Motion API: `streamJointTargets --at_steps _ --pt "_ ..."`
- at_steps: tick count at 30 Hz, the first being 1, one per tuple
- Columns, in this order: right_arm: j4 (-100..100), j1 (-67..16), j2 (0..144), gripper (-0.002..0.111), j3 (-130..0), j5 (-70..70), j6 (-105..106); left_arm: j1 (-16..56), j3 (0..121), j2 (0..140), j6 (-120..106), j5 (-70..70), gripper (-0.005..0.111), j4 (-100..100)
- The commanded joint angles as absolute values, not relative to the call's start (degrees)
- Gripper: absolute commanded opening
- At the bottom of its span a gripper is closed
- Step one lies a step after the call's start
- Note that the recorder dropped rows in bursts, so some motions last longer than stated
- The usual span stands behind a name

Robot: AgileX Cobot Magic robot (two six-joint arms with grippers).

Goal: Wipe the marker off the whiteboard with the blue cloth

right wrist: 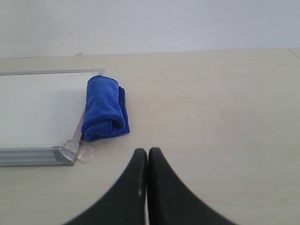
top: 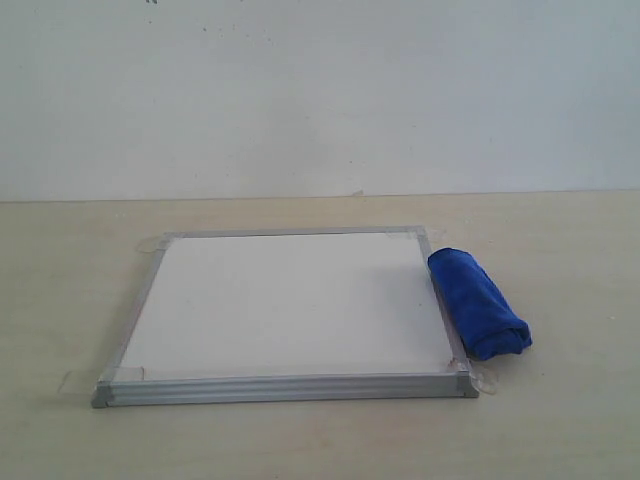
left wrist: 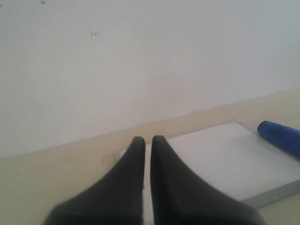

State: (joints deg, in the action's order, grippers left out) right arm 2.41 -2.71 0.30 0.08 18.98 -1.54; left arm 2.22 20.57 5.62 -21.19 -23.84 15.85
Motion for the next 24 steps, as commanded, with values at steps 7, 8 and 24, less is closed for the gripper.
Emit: streamJointTargets --at_steps 7,8,24 --pt "2.4 -2.3 0.0 0.0 0.0 18.5 -1.3 1.2 0.0 0.0 -20.1 -7.1 0.004 20.4" --pt "2.4 -2.3 0.0 0.0 0.0 18.5 -1.3 1.2 0.0 0.0 -20.1 -8.8 0.004 20.6" --pt "2.4 -2.3 0.0 0.0 0.0 18.5 -1.3 1.2 0.0 0.0 6.7 -7.7 0.004 28.5"
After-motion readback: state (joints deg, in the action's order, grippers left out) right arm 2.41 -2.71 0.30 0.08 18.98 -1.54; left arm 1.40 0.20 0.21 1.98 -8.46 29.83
